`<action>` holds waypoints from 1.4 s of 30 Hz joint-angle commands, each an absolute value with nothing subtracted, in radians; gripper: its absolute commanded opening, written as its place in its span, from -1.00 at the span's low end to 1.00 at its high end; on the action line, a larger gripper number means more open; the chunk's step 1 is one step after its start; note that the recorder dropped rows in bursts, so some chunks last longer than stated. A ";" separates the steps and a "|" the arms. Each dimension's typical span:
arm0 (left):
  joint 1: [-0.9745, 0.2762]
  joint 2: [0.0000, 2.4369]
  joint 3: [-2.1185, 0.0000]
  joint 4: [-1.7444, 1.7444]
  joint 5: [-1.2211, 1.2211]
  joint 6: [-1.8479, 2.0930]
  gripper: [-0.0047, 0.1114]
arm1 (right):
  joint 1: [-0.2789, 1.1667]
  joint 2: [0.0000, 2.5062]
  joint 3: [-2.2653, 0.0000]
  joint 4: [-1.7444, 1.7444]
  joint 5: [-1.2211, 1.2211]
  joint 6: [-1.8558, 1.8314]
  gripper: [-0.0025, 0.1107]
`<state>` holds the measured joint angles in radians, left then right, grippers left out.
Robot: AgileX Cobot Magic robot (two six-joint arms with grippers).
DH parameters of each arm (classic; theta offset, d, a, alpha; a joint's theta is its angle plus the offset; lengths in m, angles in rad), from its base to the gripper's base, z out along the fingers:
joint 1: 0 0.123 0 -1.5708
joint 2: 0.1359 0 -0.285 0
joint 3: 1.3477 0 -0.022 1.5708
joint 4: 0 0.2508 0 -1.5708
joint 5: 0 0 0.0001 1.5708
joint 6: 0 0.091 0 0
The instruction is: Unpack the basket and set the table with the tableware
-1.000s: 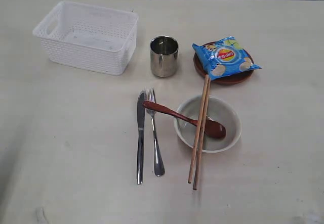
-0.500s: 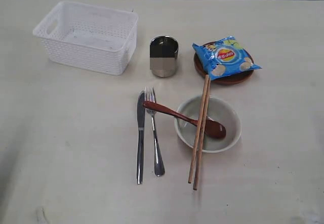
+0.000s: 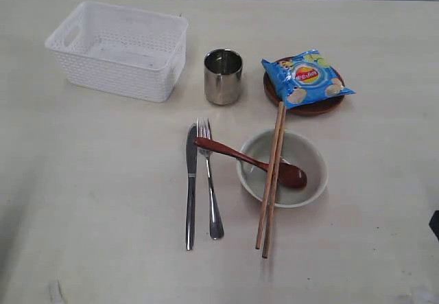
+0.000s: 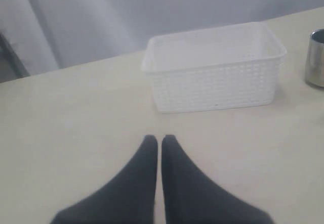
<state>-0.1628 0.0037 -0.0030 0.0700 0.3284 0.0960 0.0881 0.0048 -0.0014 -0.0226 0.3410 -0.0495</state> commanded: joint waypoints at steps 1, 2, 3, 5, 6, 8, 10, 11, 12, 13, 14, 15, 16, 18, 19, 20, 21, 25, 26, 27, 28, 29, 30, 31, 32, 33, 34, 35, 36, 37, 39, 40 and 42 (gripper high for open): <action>-0.162 0.000 0.000 0.070 0.321 0.098 -0.87 | 0.083 0.000 0.000 -0.029 0.335 -0.041 -0.96; -0.162 0.000 0.000 0.070 0.321 0.098 -0.87 | 0.083 0.000 0.000 -0.029 0.335 -0.041 -0.96; -0.162 0.000 0.000 0.070 0.321 0.098 -0.87 | 0.083 0.000 0.000 -0.029 0.335 -0.041 -0.96; -0.162 0.000 0.000 0.070 0.321 0.098 -0.87 | 0.083 0.000 0.000 -0.029 0.335 -0.039 -0.96; -0.162 0.000 0.000 0.070 0.321 0.098 -0.87 | 0.083 0.000 0.000 -0.029 0.335 -0.039 -0.96; -0.162 0.000 0.000 0.070 0.321 0.098 -0.87 | 0.083 0.000 0.000 -0.029 0.335 -0.039 -0.96; -0.162 0.000 0.000 0.070 0.321 0.098 -0.87 | 0.083 0.000 0.000 -0.029 0.335 -0.039 -0.96; -0.162 0.000 0.000 0.070 0.321 0.098 -0.87 | 0.083 0.000 0.000 -0.029 0.335 -0.039 -0.96; -0.162 0.000 0.000 0.070 0.321 0.098 -0.87 | 0.083 0.000 0.000 -0.029 0.335 -0.039 -0.96; -0.162 0.000 0.000 0.070 0.321 0.098 -0.87 | 0.083 0.000 0.000 -0.029 0.335 -0.039 -0.96; -0.162 0.000 0.000 0.070 0.321 0.098 -0.87 | 0.083 0.000 0.000 -0.029 0.335 -0.039 -0.96; -0.162 0.000 0.000 0.070 0.321 0.098 -0.87 | 0.083 0.000 0.000 -0.029 0.335 -0.039 -0.96; -0.162 0.000 0.000 0.070 0.321 0.098 -0.87 | 0.083 0.000 0.000 -0.029 0.335 -0.039 -0.96; -0.162 0.000 0.000 0.070 0.321 0.098 -0.87 | 0.083 0.000 0.000 -0.029 0.335 -0.039 -0.96; -0.162 0.000 0.000 0.070 0.321 0.098 -0.87 | 0.083 0.000 0.000 -0.029 0.335 -0.039 -0.96; -0.162 0.000 0.000 0.070 0.321 0.098 -0.87 | 0.083 0.000 0.000 -0.029 0.335 -0.039 -0.96; -0.162 0.000 0.000 0.070 0.321 0.098 -0.87 | 0.083 0.000 0.000 -0.029 0.335 -0.039 -0.96; -0.162 0.000 0.000 0.070 0.321 0.098 -0.87 | 0.083 0.000 0.000 -0.029 0.319 -0.038 -0.96; -0.162 0.000 0.000 0.070 0.321 0.098 -0.87 | 0.083 0.000 0.000 -0.029 0.321 -0.038 -0.96; -0.162 0.000 0.000 0.070 0.321 0.098 -0.87 | 0.083 0.000 0.000 -0.029 0.321 -0.038 -0.96; -0.162 0.000 0.000 0.070 0.321 0.098 -0.87 | 0.083 0.000 0.000 -0.029 0.321 -0.038 -0.96; -0.162 0.000 0.000 0.070 0.321 0.098 -0.87 | 0.083 0.000 0.000 -0.029 0.321 -0.038 -0.96; -0.162 0.000 0.000 0.070 0.321 0.098 -0.87 | 0.083 0.000 0.000 -0.029 0.321 -0.038 -0.96; -0.162 0.000 0.000 0.070 0.321 0.098 -0.87 | 0.083 0.000 0.000 -0.029 0.321 -0.038 -0.96; -0.162 0.000 0.000 0.070 0.321 0.098 -0.87 | 0.083 0.000 0.000 -0.029 0.321 -0.038 -0.96; -0.162 0.000 0.000 0.070 0.321 0.098 -0.87 | 0.083 0.000 0.000 -0.029 0.321 -0.037 -0.96; -0.162 0.000 0.000 0.070 0.321 0.098 -0.87 | 0.083 0.000 0.000 -0.029 0.321 -0.037 -0.96; -0.162 0.000 0.000 0.070 0.321 0.098 -0.87 | 0.083 0.000 0.000 -0.029 0.321 -0.037 -0.96; -0.162 0.000 0.000 0.070 0.321 0.098 -0.87 | 0.083 0.000 0.000 -0.029 0.321 -0.037 -0.96; -0.162 0.000 0.000 0.070 0.321 0.098 -0.87 | 0.083 0.000 0.000 -0.029 0.321 -0.037 -0.96; -0.162 0.000 0.000 0.070 0.321 0.098 -0.87 | 0.083 0.000 0.000 -0.029 0.321 -0.037 -0.96; -0.162 0.000 0.000 0.070 0.321 0.098 -0.87 | 0.083 0.000 0.000 -0.029 0.321 -0.037 -0.96; -0.162 0.000 0.000 0.070 0.321 0.098 -0.87 | 0.083 0.000 0.000 -0.029 0.321 -0.037 -0.96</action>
